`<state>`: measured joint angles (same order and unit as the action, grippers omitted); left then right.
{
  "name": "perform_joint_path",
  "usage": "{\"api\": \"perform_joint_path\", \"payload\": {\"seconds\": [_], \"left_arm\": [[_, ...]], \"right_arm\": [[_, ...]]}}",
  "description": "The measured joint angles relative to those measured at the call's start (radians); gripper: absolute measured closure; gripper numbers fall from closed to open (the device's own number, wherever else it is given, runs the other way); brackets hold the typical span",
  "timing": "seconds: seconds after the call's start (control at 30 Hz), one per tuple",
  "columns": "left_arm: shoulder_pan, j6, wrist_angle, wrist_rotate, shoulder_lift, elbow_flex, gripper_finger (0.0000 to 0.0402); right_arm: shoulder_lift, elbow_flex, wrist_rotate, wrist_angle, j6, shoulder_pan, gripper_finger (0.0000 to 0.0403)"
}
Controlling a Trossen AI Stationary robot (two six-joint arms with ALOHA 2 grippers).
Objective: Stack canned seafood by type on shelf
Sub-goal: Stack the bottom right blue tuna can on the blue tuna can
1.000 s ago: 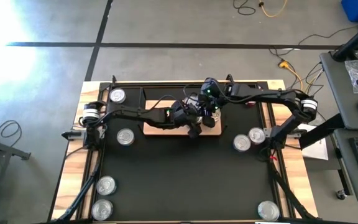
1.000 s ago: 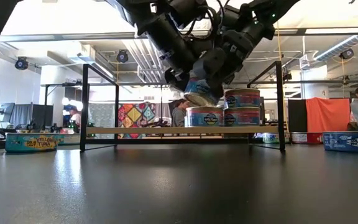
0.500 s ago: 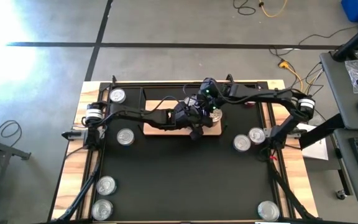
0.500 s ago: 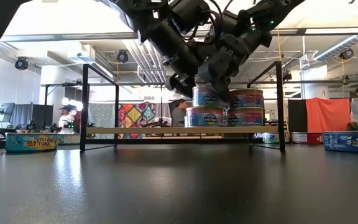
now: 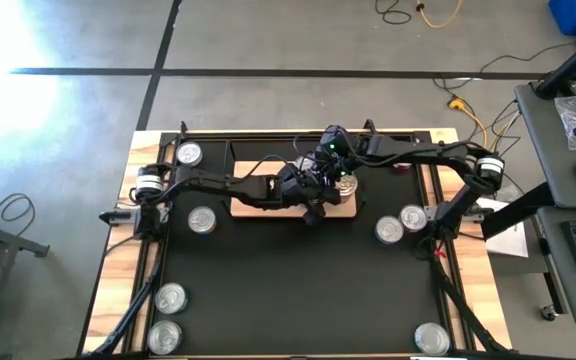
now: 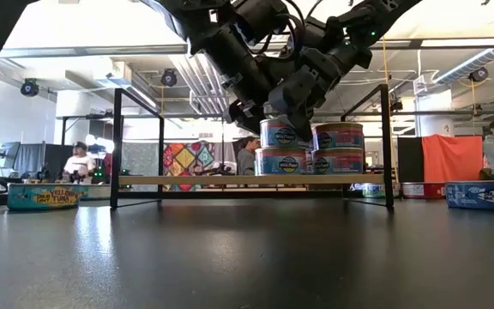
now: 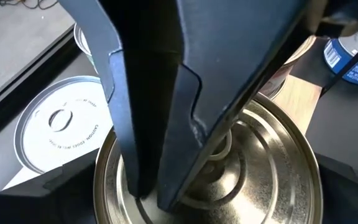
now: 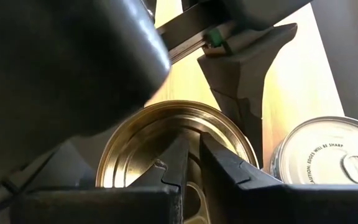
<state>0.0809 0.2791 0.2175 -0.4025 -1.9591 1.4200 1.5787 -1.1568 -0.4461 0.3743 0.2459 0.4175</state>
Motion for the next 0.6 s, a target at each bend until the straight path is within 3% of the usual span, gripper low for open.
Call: {"api": "perform_joint_path", "payload": {"seconds": [0.33,0.6], "left_arm": [[0.042,0.076,0.02,0.035,-0.001,-0.006,0.0001],[0.044,0.042,0.069,0.06,0.017,-0.007,0.0001]], "right_arm": [[0.046,0.003,-0.007,-0.031,0.039,0.002,0.0369],[0.074,0.004,0.021,-0.033,0.054,0.002,0.0369]]}}
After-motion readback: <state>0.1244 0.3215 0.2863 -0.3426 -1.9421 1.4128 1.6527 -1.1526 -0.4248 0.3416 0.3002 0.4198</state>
